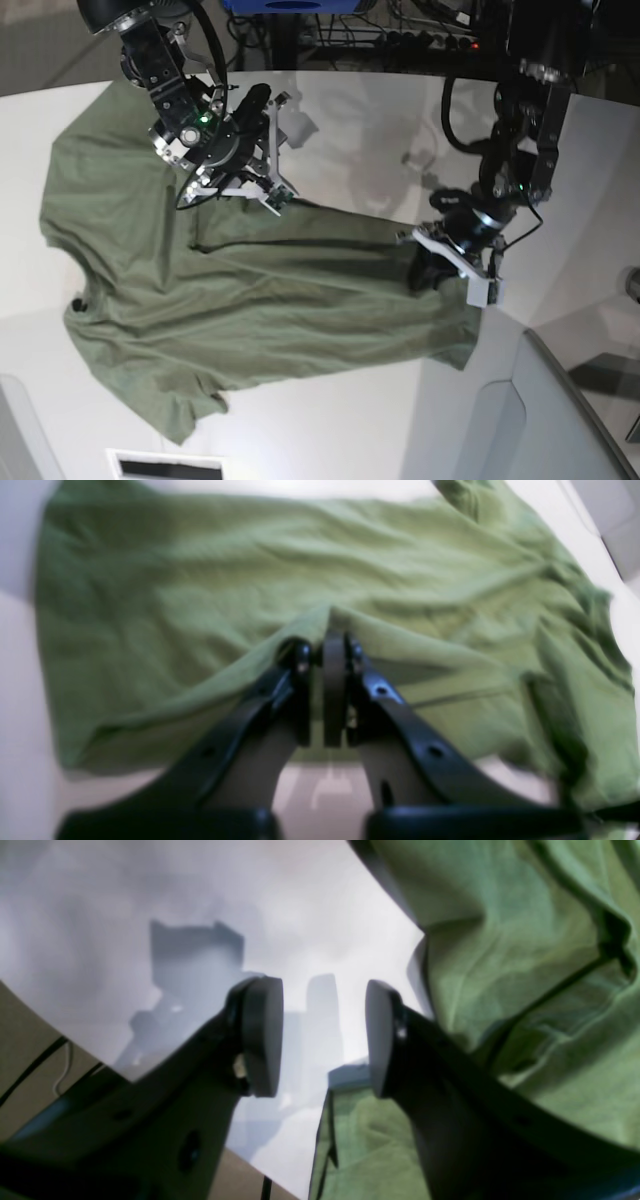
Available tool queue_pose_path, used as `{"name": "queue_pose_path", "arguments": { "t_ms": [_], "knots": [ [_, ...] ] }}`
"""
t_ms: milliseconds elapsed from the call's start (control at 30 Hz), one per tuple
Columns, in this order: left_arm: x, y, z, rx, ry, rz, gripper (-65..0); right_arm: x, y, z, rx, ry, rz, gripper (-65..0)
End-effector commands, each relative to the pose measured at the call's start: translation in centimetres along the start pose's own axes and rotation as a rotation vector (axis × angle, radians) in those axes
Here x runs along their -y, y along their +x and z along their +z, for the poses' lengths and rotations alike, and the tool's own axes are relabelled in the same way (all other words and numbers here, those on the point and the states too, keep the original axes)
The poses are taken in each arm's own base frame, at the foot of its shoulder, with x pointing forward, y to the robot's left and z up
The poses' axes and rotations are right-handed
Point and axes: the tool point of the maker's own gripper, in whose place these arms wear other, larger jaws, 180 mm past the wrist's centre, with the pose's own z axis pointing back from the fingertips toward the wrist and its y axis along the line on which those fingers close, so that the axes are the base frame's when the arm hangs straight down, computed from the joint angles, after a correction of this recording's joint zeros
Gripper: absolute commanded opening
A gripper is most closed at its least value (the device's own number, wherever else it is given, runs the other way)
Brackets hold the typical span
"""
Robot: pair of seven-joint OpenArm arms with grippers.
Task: Layout the t-shirt on the table in an organized manner, then fold the t-shirt properly
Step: 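Lower the left gripper onto the shirt body and grasp the fabric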
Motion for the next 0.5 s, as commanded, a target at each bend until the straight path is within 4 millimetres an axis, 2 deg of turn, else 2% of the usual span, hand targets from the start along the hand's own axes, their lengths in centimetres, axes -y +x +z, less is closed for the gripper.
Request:
{"name": "queue_pose_path", "arguments": {
  "t_ms": [0,133,233,333,467],
  "knots": [
    [-0.7,1.6,-0.5,0.034,0.01,-0.002,-65.0,0.4,1.1,0.3,0.036,-0.011,-0.001,-41.1],
    [-2.3,2.9,-3.1,0.03,0.05,0.031,-65.0,0.4,1.0,0.3,0.035,-0.011,-0.001,-41.3],
    [-2.8,2.9,-4.7,0.009,0.069,0.06,-65.0,0.4,1.1,0.4,0.036,-0.011,-0.001,-41.6],
    [-3.2,2.7,-5.9,-0.01,0.084,0.091,-65.0,0.4,1.1,0.4,0.036,-0.011,-0.001,-41.6],
    [-3.6,2.5,-6.4,-0.023,0.096,0.109,-65.0,0.4,1.1,0.4,0.036,-0.011,-0.001,-41.6]
  ]
}}
